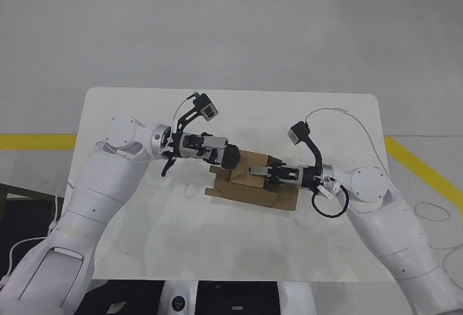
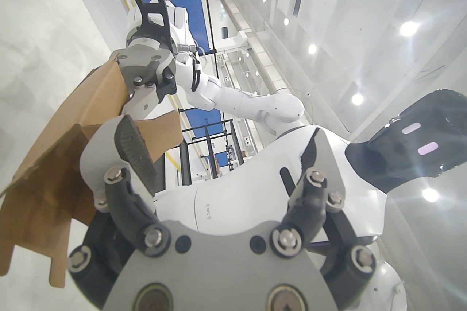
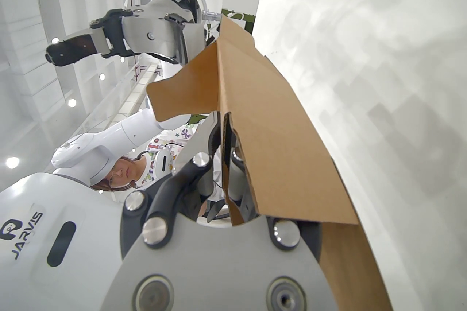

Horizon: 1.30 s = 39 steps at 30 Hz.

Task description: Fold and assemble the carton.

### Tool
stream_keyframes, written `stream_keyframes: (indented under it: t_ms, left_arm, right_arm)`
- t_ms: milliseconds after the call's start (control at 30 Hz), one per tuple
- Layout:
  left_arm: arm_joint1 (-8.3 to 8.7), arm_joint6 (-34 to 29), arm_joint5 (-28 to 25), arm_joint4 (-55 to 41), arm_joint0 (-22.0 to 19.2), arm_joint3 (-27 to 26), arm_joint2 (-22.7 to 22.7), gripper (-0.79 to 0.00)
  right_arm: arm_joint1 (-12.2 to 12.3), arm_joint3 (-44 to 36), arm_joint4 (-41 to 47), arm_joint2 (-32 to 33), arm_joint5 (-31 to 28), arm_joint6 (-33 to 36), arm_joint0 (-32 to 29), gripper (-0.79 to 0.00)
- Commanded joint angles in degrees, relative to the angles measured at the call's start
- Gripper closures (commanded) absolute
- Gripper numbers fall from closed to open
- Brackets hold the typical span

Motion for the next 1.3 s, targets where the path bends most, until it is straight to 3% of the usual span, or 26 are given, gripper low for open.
stream_keyframes:
  t_ms: [0, 367, 700, 1267]
  left_arm:
    - [-0.21, -0.2, -0.1, 0.0, -0.4, 0.3, 0.5, -0.785]
    - [-0.18, -0.4, -0.5, 0.2, -0.9, 2.7, -0.8, -0.785]
    - [0.64, -0.5, 0.8, 1.4, 1.5, 1.1, -3.0, -0.785]
    - [1.23, -1.3, 1.3, 3.0, 1.8, 1.7, -4.6, -0.785]
  right_arm:
    - [0.0, -0.2, 0.5, 0.0, 0.0, 0.0, -0.1, 0.0]
    - [0.0, 0.2, 2.4, 1.4, -0.4, -0.3, -1.0, 0.0]
    - [0.2, -1.1, 3.5, 2.6, -0.2, 0.7, -1.6, 0.0]
    - [0.0, -2.5, 5.8, 1.5, 0.1, 5.0, -2.6, 0.0]
